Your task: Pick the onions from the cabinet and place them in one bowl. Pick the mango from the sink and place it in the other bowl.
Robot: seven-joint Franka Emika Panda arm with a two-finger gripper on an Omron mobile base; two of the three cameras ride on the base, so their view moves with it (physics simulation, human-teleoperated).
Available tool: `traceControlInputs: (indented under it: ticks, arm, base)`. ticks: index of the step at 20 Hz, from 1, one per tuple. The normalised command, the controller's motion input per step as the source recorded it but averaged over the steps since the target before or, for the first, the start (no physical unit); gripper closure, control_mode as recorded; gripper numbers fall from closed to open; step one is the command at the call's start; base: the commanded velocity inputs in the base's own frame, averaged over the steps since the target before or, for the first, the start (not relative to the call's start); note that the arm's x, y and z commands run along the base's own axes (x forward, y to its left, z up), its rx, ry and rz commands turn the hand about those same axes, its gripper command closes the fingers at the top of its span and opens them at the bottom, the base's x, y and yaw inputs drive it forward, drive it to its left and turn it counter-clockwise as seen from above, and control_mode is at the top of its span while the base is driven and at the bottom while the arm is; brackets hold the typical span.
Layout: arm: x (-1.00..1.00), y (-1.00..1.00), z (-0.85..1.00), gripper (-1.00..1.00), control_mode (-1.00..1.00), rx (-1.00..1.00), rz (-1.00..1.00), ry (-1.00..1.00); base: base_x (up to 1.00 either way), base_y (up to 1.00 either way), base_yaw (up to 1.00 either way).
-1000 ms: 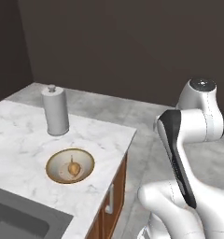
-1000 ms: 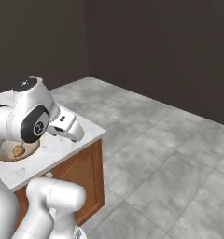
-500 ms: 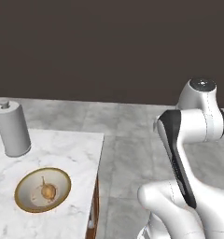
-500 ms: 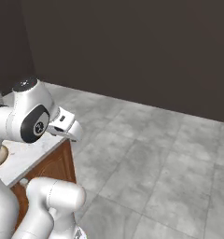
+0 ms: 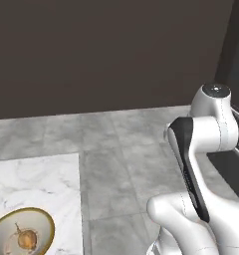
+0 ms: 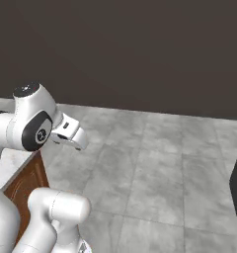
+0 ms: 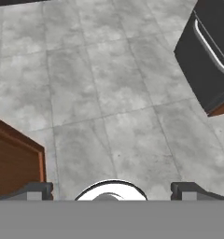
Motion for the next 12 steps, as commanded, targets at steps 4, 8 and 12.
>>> traceControlInputs:
  ticks: [4,8,12]
  arm:
    - [0.0,0.0,0.0,-1.0,1.0,0.0,0.0,0.0]
    - [0.0,0.0,0.0,-1.0,1.0,0.0,0.0,0.0]
    - [0.0,0.0,0.0,-1.0,1.0,0.0,0.0,0.0]
  base:
    - [0.0,-0.01,-0.44]
    - [0.0,0.0,-0.44]
    - [0.0,0.0,-0.45]
